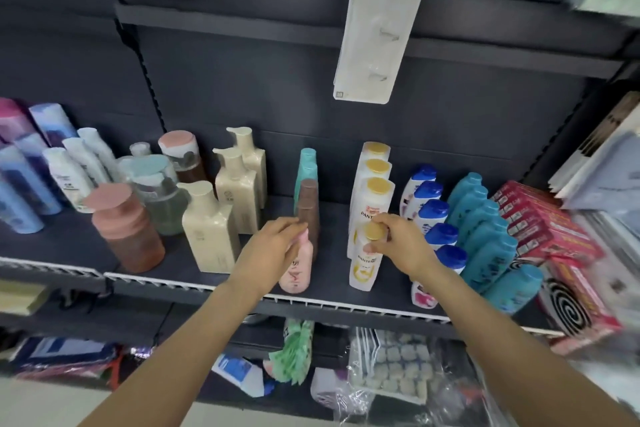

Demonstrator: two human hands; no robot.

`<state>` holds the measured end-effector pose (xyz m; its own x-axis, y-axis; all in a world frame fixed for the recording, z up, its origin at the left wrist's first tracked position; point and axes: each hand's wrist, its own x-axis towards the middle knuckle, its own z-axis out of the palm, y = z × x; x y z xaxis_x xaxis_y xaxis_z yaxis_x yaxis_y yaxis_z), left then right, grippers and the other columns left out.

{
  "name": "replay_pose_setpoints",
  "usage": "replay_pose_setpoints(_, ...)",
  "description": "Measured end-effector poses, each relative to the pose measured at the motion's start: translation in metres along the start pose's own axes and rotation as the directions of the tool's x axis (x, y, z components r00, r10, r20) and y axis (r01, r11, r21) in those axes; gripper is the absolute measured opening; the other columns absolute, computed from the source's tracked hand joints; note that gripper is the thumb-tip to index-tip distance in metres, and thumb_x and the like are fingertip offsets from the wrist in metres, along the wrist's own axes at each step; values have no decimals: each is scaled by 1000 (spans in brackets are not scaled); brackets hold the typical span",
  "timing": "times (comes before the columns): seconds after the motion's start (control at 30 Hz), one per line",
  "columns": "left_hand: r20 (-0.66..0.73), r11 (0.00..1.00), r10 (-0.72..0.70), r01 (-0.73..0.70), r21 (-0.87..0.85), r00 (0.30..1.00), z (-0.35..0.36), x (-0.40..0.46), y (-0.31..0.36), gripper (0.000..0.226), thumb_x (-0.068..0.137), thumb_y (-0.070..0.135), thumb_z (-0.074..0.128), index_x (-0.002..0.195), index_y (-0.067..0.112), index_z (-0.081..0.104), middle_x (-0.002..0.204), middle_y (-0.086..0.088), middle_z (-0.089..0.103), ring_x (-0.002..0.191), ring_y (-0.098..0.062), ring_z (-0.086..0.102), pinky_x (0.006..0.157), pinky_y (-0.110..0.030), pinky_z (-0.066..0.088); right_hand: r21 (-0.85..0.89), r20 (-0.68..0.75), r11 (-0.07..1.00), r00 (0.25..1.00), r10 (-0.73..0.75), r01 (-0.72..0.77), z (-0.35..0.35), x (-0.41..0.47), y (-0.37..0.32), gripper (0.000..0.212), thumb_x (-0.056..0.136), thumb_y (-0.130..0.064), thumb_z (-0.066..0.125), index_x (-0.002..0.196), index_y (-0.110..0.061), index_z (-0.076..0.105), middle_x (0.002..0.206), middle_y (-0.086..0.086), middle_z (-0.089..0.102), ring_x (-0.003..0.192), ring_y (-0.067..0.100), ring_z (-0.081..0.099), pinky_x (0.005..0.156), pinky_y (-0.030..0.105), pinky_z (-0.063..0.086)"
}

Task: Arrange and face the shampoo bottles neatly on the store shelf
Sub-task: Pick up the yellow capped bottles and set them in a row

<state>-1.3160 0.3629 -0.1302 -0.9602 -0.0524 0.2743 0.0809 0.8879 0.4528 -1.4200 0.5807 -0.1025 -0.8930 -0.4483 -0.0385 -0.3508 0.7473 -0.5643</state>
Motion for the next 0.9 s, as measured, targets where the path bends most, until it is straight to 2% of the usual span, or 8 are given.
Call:
replay_pose_setpoints(0.13, 32, 998, -29, 27, 64, 999, -4, -1, 4, 43, 93, 12, 51, 136, 16, 48, 142, -1, 45, 126, -23, 45, 103, -34, 39, 188, -97, 982, 995, 22, -3, 0, -12, -1, 38, 76, -13, 76, 111, -15, 61, 112, 3, 63, 100, 19, 60, 87, 29, 49)
replay_pose_setpoints(0.23, 44, 997, -45, 43, 60, 998, -7, -1, 7, 43, 95, 16, 49, 138, 18, 46, 144, 2, 41, 129, -19, 42, 105, -31, 35, 318, -188, 948, 982, 28, 34, -13, -22, -11, 29, 75, -15, 77, 100, -18, 63, 96, -5, 64, 79, 6, 58, 68, 11, 48)
replay_pose_setpoints(0.33, -14, 999, -43, 44, 26, 999, -12, 1, 11, 40, 95, 17, 50, 135, 18, 49, 142, 2, 44, 127, -19, 43, 104, -31, 37, 449, -237, 892, 969, 72, 44, -32, -30, -22, 26, 76, -15, 77, 100, -16, 66, 90, -7, 63, 75, 5, 60, 61, 10, 47)
replay_pose_setpoints(0.57, -69, 950, -95, 70, -303, 993, -24, 2, 40, 32, 93, 24, 56, 125, 19, 57, 114, 2, 58, 103, -11, 56, 84, -12, 41, 836, -200, 546, 953, 230, 43, -63, -50, -26, 13, 87, -9, 64, 100, -8, 66, 93, 6, 70, 79, 8, 69, 62, 19, 55)
replay_pose_setpoints(0.67, 170, 798, -213, 271, -539, 962, -30, 3, 55, 30, 95, 32, 50, 122, 19, 57, 106, -3, 66, 82, -10, 66, 64, -10, 48, 930, -169, 363, 947, 273, 62, -67, -56, -22, 7, 89, -12, 61, 91, -8, 66, 89, 4, 72, 85, 13, 69, 69, 23, 57)
replay_pose_setpoints(0.73, 285, 562, -264, 387, -731, 922, -35, 4, 64, 29, 97, 29, 47, 117, 12, 59, 101, -12, 69, 74, -14, 70, 60, -17, 54, 957, -170, 275, 944, 281, 91, -69, -59, -22, 7, 90, -12, 60, 89, -8, 66, 88, 3, 73, 87, 14, 70, 73, 25, 57)
replay_pose_setpoints(0.8, 325, 355, -277, 410, -840, 904, -40, 4, 72, 25, 96, 23, 48, 114, 9, 61, 104, -14, 68, 78, -18, 71, 63, -19, 56, 964, -181, 239, 945, 273, 116, -69, -61, -22, 9, 91, -11, 58, 93, -8, 66, 90, 3, 72, 91, 15, 69, 78, 27, 57)
replay_pose_setpoints(0.9, 288, 265, -276, 360, -894, 917, -43, 4, 77, 24, 94, 17, 52, 113, 8, 62, 109, -14, 66, 87, -22, 68, 64, -18, 55, 966, -170, 231, 955, 244, 113, -69, -66, -21, 15, 94, -13, 55, 103, -15, 67, 96, -1, 73, 96, 13, 68, 85, 27, 55)
